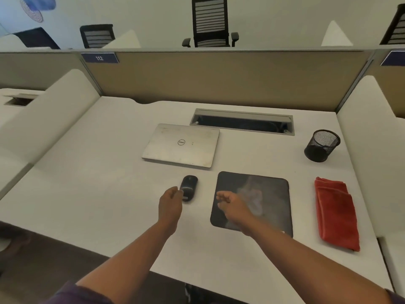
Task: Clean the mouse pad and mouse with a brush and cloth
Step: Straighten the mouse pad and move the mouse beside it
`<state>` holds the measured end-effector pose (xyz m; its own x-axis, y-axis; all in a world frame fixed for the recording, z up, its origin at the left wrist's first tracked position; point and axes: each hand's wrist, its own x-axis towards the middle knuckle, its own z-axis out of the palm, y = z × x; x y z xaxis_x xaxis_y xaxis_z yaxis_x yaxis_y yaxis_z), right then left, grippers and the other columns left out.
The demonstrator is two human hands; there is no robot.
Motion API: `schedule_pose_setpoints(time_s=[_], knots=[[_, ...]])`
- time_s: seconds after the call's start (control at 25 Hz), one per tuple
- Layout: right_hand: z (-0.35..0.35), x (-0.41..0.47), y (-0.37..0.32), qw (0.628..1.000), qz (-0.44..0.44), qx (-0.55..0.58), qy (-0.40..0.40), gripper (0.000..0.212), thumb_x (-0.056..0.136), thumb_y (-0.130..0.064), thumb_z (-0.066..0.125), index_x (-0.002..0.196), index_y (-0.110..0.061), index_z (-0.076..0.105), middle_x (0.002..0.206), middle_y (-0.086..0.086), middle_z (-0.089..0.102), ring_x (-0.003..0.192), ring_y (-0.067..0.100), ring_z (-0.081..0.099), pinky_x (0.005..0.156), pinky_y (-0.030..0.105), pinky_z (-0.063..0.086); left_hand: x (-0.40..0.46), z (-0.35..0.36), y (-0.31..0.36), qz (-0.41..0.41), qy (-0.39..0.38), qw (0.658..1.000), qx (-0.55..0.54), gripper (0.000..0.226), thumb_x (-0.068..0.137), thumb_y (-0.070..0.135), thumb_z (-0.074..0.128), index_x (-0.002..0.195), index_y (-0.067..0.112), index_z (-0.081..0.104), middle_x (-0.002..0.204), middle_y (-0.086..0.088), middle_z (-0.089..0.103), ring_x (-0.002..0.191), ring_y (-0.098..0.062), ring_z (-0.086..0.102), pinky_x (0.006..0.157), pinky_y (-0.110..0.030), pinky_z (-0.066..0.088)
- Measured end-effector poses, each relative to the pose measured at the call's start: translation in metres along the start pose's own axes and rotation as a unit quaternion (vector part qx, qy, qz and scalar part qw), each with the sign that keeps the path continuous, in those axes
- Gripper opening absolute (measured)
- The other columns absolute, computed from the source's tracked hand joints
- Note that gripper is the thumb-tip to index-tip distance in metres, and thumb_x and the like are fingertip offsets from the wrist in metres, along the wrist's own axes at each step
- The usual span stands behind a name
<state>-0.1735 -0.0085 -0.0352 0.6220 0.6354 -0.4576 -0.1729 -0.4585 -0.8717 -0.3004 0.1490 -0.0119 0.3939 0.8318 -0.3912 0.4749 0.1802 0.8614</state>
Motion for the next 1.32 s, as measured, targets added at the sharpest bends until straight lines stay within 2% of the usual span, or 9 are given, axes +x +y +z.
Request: schedule_pose_setpoints(time_s=[0.2,0.4,0.48,0.56,0.64,0.8,1.04,1.12,1.32], knots=[[0.051,0.031,-0.028,0.995,0.056,0.073,0.023,0.048,0.094,-0.010,0.056,0.141,-0.004,0.048,0.143,0.013,0.052,0.129,0.029,0.051,0.113,0.044,0.038,0.045,-0.023,-0.006,-0.064,-0.070,0.993,-0.073,0.006,0.098,0.027,0.055,0.097,0.028,0.061,0.105,0.008,0.059,0.103,-0.016,0.052,0.093,-0.035,0.041],[0.083,0.057,-0.042,0.988,0.096,0.107,0.048,0.053,0.097,-0.019,0.054,0.148,-0.017,0.042,0.149,-0.002,0.045,0.137,0.019,0.041,0.116,0.042,0.032,0.084,-0.026,-0.009,-0.085,-0.146,0.981,-0.097,0.016,0.093,0.024,0.054,0.079,0.031,0.049,0.098,0.002,0.054,0.098,-0.017,0.049,0.087,-0.033,0.041],[0.089,0.062,-0.040,0.986,0.110,0.108,0.062,0.040,0.095,-0.020,0.055,0.135,-0.019,0.054,0.136,-0.002,0.053,0.126,0.017,0.048,0.111,0.040,0.037,0.091,-0.026,-0.008,-0.096,-0.165,0.976,-0.103,0.008,0.080,0.031,0.053,0.075,0.031,0.047,0.096,0.000,0.051,0.094,-0.016,0.045,0.084,-0.033,0.038],[0.096,0.065,-0.038,0.985,0.115,0.111,0.064,0.013,0.092,-0.017,0.054,0.095,-0.028,0.060,0.098,-0.005,0.054,0.093,0.015,0.049,0.089,0.029,0.040,0.095,-0.026,-0.009,-0.106,-0.176,0.973,-0.108,0.008,0.070,0.034,0.051,0.074,0.029,0.047,0.095,-0.002,0.050,0.093,-0.017,0.045,0.085,-0.035,0.036],[0.100,0.066,-0.039,0.984,0.120,0.116,0.059,0.019,0.088,-0.011,0.052,0.076,-0.026,0.052,0.081,-0.001,0.045,0.081,0.018,0.039,0.078,0.032,0.034,0.097,-0.027,-0.008,-0.111,-0.183,0.970,-0.116,0.011,0.068,0.034,0.052,0.075,0.027,0.049,0.094,-0.003,0.052,0.092,-0.018,0.046,0.085,-0.036,0.036],[0.099,0.064,-0.037,0.983,0.113,0.127,0.074,0.022,0.091,-0.011,0.052,0.109,-0.013,0.064,0.112,0.008,0.063,0.109,0.022,0.057,0.106,0.037,0.042,0.097,-0.030,-0.009,-0.107,-0.190,0.969,-0.119,0.010,0.073,0.033,0.053,0.074,0.024,0.057,0.087,0.000,0.064,0.090,-0.019,0.058,0.087,-0.033,0.045],[0.076,0.048,-0.033,0.979,0.092,0.146,0.109,0.029,0.094,-0.013,0.055,0.122,-0.014,0.064,0.124,0.011,0.065,0.120,0.024,0.056,0.110,0.041,0.041,0.079,-0.009,-0.002,-0.078,-0.203,0.971,-0.094,0.026,0.099,0.023,0.050,0.083,0.026,0.070,0.095,0.006,0.073,0.101,-0.016,0.067,0.094,-0.032,0.048],[0.059,0.041,-0.029,0.979,0.088,0.144,0.117,0.024,0.094,-0.013,0.053,0.113,-0.019,0.068,0.118,0.011,0.066,0.113,0.022,0.058,0.106,0.044,0.044,0.068,0.006,0.006,-0.073,-0.205,0.972,-0.085,0.028,0.101,0.021,0.048,0.082,0.027,0.069,0.095,0.006,0.073,0.100,-0.015,0.067,0.091,-0.030,0.047],[0.001,0.017,-0.009,0.975,0.071,0.160,0.137,0.023,0.094,-0.012,0.054,0.086,-0.029,0.066,0.093,-0.012,0.069,0.096,0.009,0.060,0.083,0.024,0.047,0.027,0.056,0.020,-0.073,-0.217,0.970,-0.080,0.027,0.101,0.022,0.047,0.083,0.025,0.066,0.088,0.010,0.073,0.095,-0.011,0.067,0.081,-0.025,0.047]])
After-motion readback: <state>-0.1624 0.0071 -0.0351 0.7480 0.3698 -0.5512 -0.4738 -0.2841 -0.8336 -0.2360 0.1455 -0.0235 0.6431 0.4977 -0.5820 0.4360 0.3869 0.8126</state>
